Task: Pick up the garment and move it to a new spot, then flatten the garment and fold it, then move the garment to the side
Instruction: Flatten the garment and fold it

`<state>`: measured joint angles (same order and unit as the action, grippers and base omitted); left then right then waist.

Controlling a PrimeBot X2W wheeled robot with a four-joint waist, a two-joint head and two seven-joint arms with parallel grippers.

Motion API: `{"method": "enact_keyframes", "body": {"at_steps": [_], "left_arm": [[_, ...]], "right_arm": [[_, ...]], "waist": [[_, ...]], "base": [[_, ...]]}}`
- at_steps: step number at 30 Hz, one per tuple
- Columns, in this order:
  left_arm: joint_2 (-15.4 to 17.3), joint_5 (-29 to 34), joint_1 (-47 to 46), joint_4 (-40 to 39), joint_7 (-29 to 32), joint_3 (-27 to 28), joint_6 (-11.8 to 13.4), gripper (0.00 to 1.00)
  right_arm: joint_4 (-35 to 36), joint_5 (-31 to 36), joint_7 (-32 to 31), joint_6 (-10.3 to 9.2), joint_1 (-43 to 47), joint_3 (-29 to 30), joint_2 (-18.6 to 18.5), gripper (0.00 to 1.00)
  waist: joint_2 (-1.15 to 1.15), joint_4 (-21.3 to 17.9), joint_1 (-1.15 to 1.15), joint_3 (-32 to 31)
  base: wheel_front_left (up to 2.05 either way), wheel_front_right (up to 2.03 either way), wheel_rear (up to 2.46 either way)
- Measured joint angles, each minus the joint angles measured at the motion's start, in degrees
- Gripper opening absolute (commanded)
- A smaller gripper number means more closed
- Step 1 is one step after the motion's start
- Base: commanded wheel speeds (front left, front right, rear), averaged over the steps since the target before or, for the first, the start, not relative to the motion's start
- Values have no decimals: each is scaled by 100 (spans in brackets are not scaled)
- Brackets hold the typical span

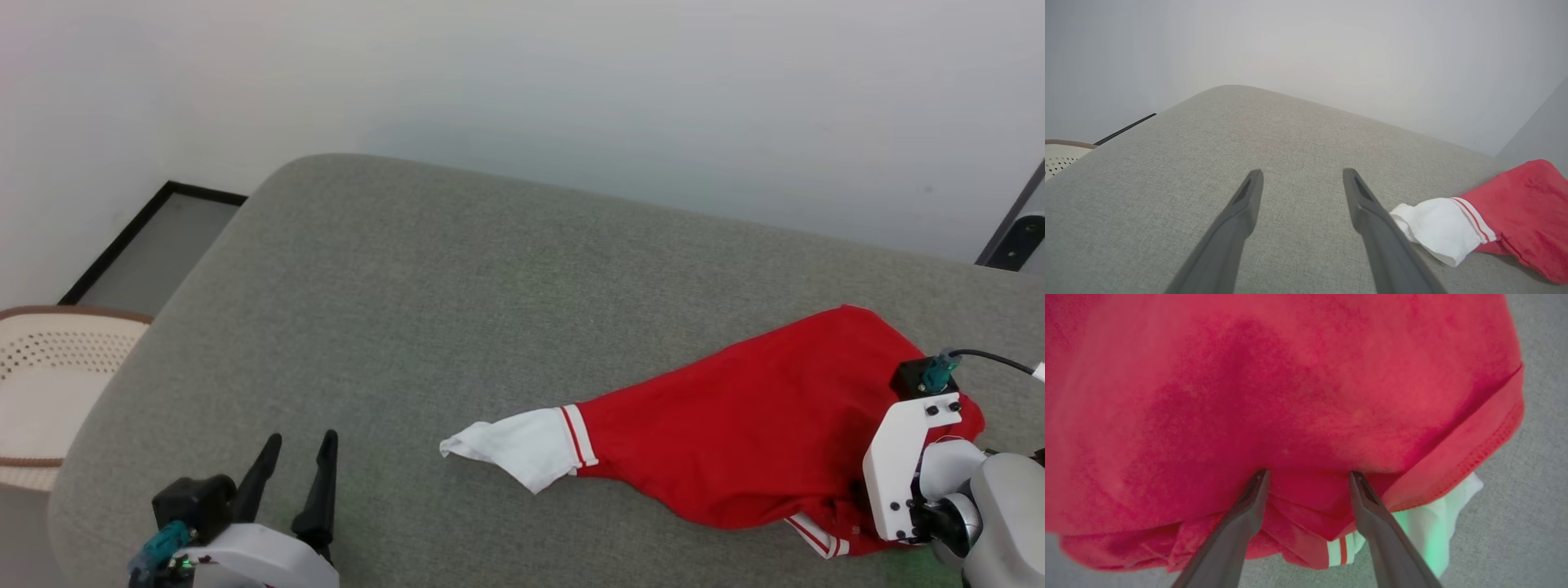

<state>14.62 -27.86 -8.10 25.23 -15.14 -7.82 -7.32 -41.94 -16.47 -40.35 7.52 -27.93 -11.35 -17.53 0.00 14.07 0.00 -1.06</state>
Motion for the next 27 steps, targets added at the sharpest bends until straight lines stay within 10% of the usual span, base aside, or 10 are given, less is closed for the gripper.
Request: {"method": "enact_keyframes", "body": {"at_steps": [2, 27], "left_arm": [[0, -16, -9, 16, 1, -12, 0, 100], [2, -78, -65, 63, 1, -55, -7, 100]], "right_arm": [[-91, 69, 49, 0, -49, 31, 0, 0], [370, -263, 274, 0, -1021, -97, -240, 0]], "waist": [[0, 34, 0, 28], [0, 26, 0, 49]], "base": [[0, 0, 0], [0, 0, 0]]}}
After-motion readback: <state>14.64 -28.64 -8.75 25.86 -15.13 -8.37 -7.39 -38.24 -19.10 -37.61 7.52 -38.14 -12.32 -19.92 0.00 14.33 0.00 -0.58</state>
